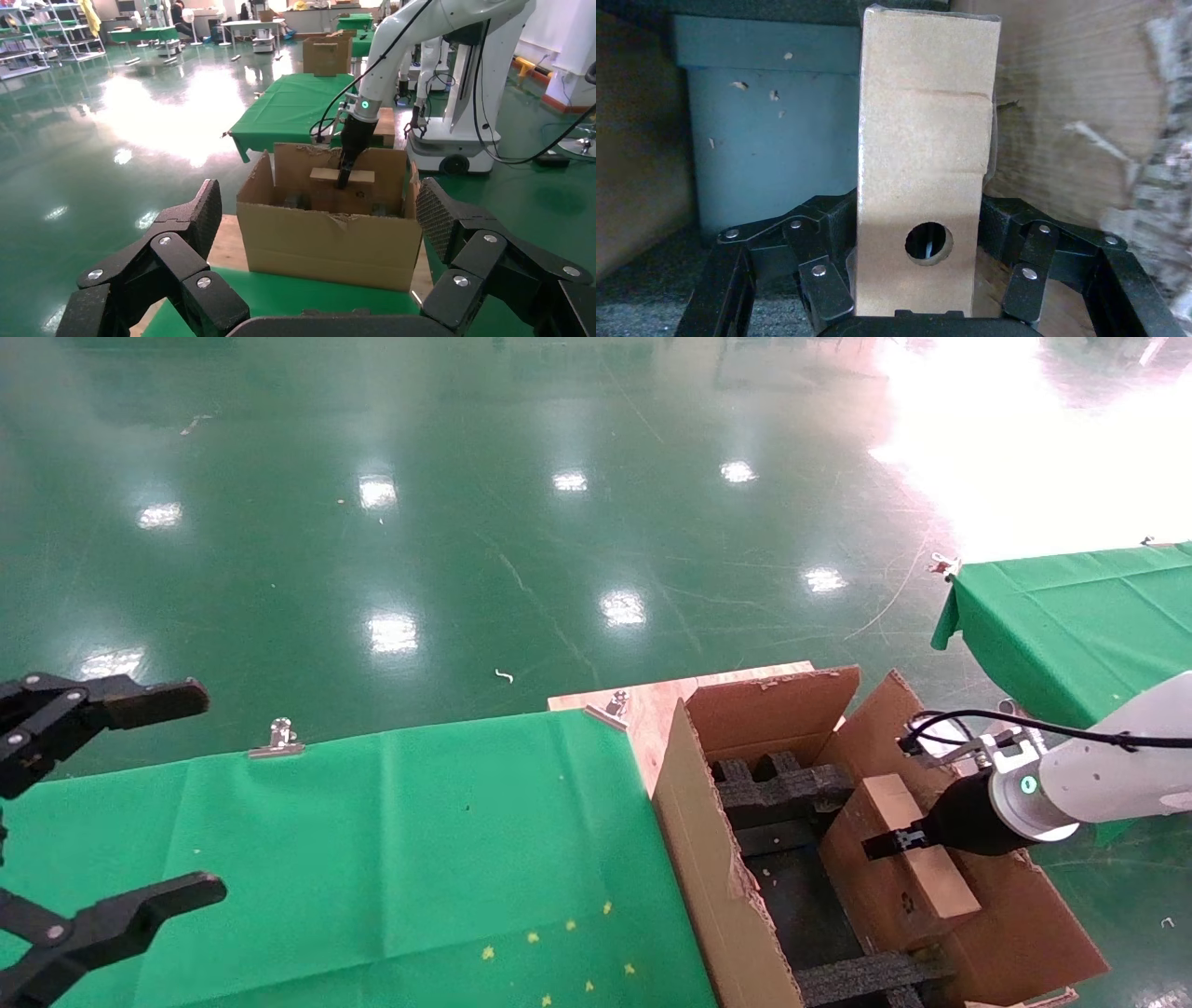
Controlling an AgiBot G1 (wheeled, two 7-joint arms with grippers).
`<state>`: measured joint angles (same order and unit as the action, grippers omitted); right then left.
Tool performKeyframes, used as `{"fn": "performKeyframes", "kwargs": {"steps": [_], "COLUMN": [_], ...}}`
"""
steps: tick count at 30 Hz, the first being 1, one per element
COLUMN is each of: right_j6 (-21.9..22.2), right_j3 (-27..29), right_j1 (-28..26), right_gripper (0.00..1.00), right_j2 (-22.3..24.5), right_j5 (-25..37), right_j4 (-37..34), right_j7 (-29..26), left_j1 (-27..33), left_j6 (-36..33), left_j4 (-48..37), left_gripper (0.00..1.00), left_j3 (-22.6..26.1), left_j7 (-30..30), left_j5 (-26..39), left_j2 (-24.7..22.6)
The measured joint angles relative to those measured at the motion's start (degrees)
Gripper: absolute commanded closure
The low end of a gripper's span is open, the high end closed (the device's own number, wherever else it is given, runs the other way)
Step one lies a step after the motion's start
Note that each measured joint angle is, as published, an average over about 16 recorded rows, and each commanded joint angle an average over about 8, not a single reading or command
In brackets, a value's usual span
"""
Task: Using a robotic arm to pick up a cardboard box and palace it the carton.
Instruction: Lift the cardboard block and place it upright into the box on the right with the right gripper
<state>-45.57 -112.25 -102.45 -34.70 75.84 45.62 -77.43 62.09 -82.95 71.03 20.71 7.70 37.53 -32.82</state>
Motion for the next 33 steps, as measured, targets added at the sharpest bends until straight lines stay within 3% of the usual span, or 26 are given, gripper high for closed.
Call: {"fn": "performKeyframes", "kwargs": {"steps": [12,14,20,22,33], "right_j6": [-0.8,-1.0,-1.3,-1.3,-1.5], "right_j3": [0.5,0.6,0.8,0.9,0.9], "right_j1": [4.0,4.4,5.0,5.1,4.9], "right_gripper": [1.00,0.90,0.15,0.00,0.00], "right_j2": [-3.6,-4.0,-4.8,-4.9,-4.8], "right_j5": [-2.8,-3.1,-3.7,-3.8,-3.7], "right_j4": [-6.2,-7.0,-8.3,-8.5,-8.4], "right_j7": [3.8,4.2,5.1,5.2,5.2], "left_j1": [0.0,0.0,0.0,0.0,0.0], "left_j6": [0.0,0.0,0.0,0.0,0.0], "left_j4": [0.0,0.0,0.0,0.0,0.0], "left_gripper": [0.00,0.00,0.00,0.00,0.00], "left_j3": [0.0,0.0,0.0,0.0,0.0], "left_j7": [0.0,0.0,0.0,0.0,0.0], "left_j5": [0.0,0.0,0.0,0.0,0.0], "left_j2": [0.0,0.0,0.0,0.0,0.0]}}
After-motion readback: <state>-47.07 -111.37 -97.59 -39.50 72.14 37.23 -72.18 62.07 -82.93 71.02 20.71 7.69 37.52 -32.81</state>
